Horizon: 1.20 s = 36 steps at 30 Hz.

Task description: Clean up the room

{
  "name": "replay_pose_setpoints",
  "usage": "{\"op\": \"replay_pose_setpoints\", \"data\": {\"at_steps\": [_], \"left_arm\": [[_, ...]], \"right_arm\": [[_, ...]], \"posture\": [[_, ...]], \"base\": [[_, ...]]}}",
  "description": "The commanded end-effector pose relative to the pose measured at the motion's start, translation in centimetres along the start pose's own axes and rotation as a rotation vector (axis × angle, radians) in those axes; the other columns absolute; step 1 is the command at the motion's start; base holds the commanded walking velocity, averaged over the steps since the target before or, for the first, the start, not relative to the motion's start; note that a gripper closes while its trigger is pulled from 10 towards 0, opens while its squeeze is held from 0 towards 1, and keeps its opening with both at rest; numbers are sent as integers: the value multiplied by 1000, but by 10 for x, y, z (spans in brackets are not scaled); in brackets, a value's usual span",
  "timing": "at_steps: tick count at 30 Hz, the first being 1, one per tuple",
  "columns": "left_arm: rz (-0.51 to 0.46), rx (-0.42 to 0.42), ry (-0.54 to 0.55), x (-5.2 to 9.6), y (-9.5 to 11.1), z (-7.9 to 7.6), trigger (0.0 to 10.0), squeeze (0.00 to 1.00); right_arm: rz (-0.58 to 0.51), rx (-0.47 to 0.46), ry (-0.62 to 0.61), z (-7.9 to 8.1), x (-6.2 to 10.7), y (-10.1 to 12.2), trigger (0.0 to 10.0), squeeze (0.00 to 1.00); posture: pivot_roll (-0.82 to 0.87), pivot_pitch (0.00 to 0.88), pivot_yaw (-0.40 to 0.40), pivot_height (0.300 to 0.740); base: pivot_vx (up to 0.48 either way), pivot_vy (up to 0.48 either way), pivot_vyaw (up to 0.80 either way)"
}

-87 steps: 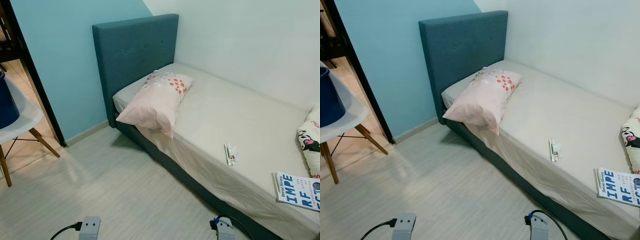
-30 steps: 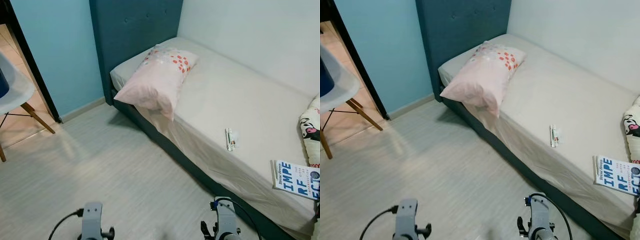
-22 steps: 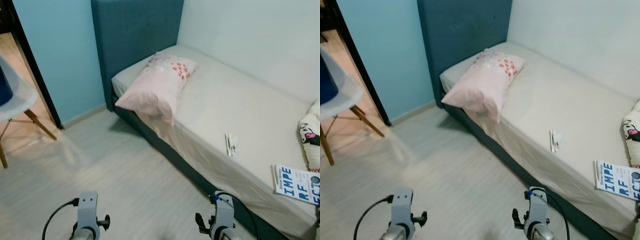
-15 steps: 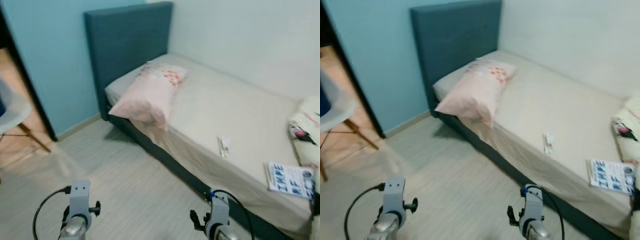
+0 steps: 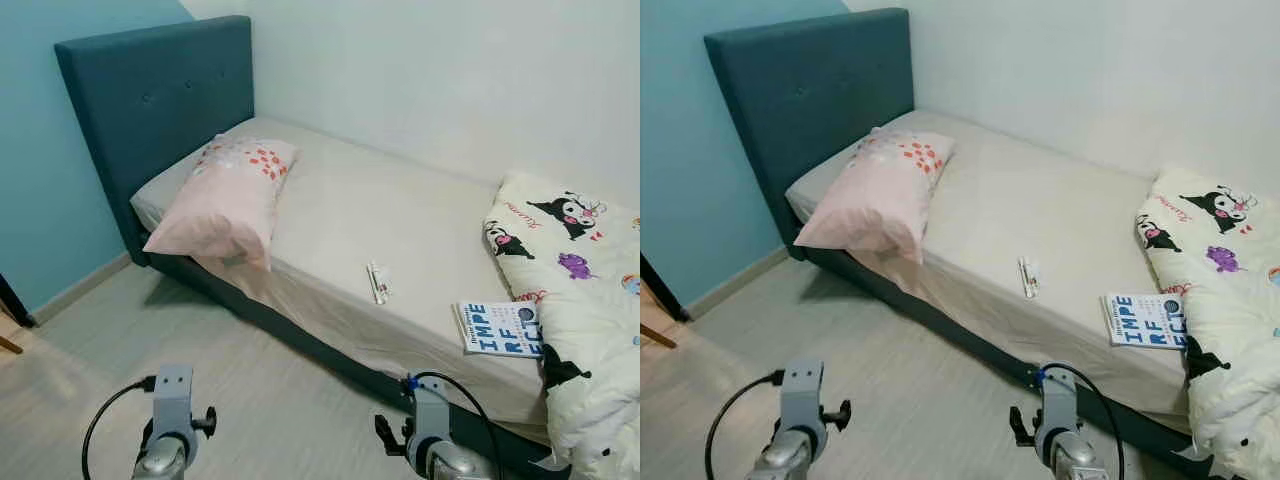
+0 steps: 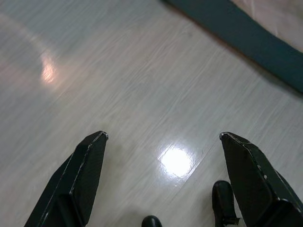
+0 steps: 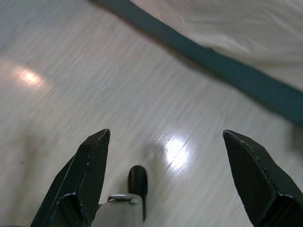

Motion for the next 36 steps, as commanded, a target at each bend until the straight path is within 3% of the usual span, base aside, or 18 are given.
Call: {"op": "replay_pose_setpoints", "data": {"at_steps": [1,8,12,21,23,36], "left_arm": [[21,8,25,2,-7,7,10000,0],[-13,-17,101,3,-1,28,10000,0],[-42,-13,147,4,5,47,10000,0],[-54,-6,128,4,4,35,10000,0],[-87,-2,96,1,12,23,10000,0],[-177,13,44,-5,40,10,10000,0]], "right_arm": [[-26,67,21,0,0,5,10000,0],[-110,69,54,-1,-2,26,10000,0],[-121,93,100,1,-3,32,10000,0],[-71,155,146,7,-3,23,10000,0],[-68,193,159,10,-3,21,10000,0],[-103,240,183,15,-4,30,10000,0]], "posture": [[-33,0,-72,740],[-39,0,-78,740],[-32,0,-92,740],[-35,0,-95,740],[-40,0,-95,740],[-53,0,-86,740]], "base": [[0,0,0],[0,0,0],[429,0,0],[472,0,176],[412,0,778],[385,0,117]]}}
Point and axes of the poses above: a point about 5 cm out from each wrist's last joint towards the gripper, its own x axis pointing back from the gripper into the wrist, its own y axis along the axis of the wrist's last joint, z = x × y, the point moved 2 cm from there along -x, pointing out of the wrist towards the gripper, and after that the axes turned 5 degrees about x, right-handed, at the moved point
